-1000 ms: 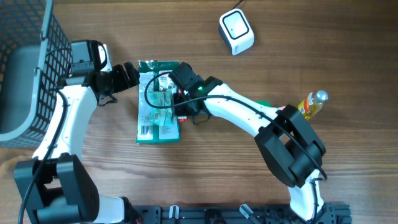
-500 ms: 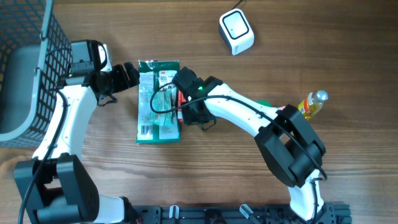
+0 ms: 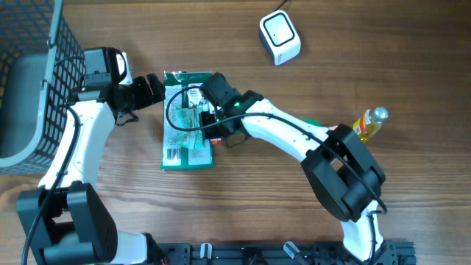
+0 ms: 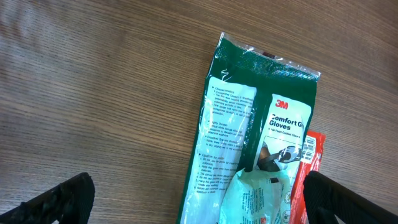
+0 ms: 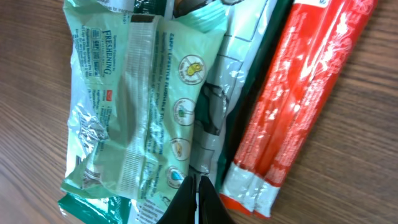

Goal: Scan the item barcode
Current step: 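Release the jar and swing the right gripper left over the red stick, then lower the open right gripper onto the end of the red stick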

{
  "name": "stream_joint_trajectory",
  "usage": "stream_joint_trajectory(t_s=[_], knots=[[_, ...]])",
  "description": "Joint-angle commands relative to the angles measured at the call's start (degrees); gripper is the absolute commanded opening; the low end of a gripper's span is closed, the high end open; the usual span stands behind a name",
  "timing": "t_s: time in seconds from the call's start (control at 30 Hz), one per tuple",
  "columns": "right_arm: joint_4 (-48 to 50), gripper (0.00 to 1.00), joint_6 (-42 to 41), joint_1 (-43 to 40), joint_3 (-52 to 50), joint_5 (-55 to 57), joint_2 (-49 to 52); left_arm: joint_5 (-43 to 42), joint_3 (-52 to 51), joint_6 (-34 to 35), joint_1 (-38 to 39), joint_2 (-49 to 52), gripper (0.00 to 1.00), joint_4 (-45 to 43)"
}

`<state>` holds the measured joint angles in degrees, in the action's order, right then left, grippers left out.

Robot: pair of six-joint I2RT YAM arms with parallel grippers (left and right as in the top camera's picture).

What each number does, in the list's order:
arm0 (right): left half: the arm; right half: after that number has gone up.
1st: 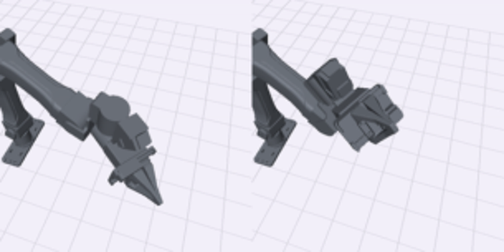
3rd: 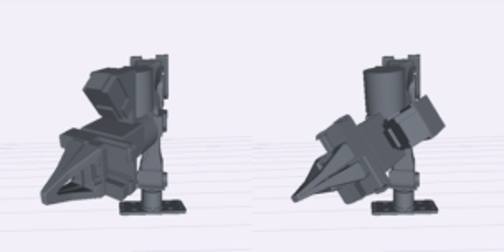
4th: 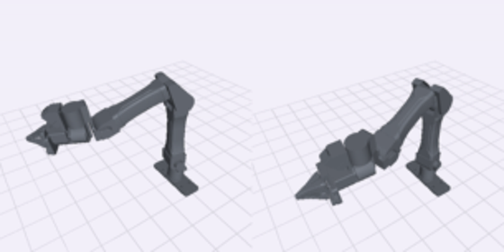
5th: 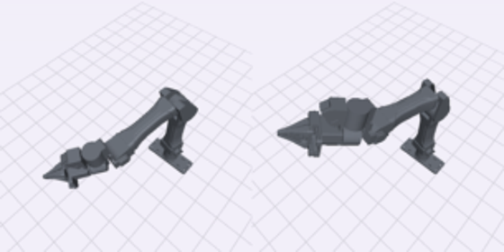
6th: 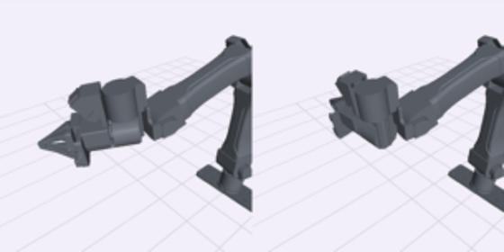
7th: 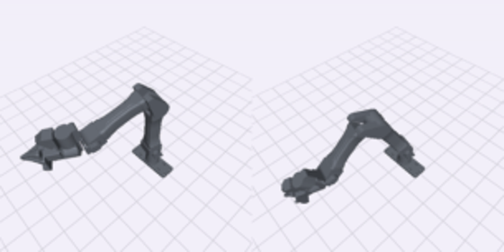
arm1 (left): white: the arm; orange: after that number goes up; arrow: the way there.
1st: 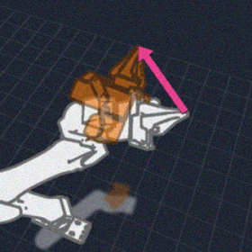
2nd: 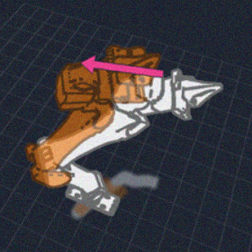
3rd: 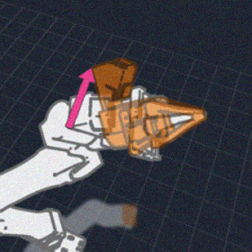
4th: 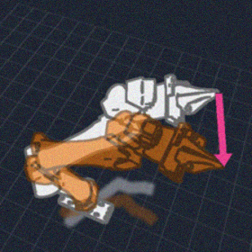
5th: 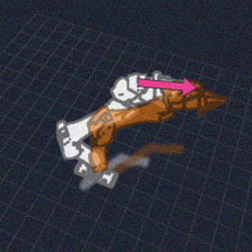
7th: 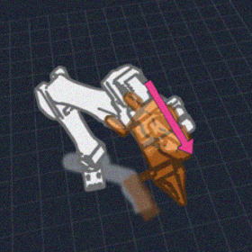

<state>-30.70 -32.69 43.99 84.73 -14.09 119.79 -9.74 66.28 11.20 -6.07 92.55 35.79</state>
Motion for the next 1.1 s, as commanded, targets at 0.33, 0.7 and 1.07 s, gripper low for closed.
stream_joint_trajectory(t_s=[0.33,0.7,1.07], knots=[[-5.4,0.04,-1.8,1.1,0.0,6.8,3.6,0.4,0.7,-0.5,-0.5,-0.6,1.00,-0.2],[-21.9,0.04,9.9,-2.4,0.8,10.4,3.5,0.4,0.7,-0.5,-0.5,-0.6,1.00,-0.2],[-18.8,0.05,5.7,-6.0,3.2,-1.0,1.2,0.4,0.7,-0.5,-0.5,-0.6,1.00,-0.2]])
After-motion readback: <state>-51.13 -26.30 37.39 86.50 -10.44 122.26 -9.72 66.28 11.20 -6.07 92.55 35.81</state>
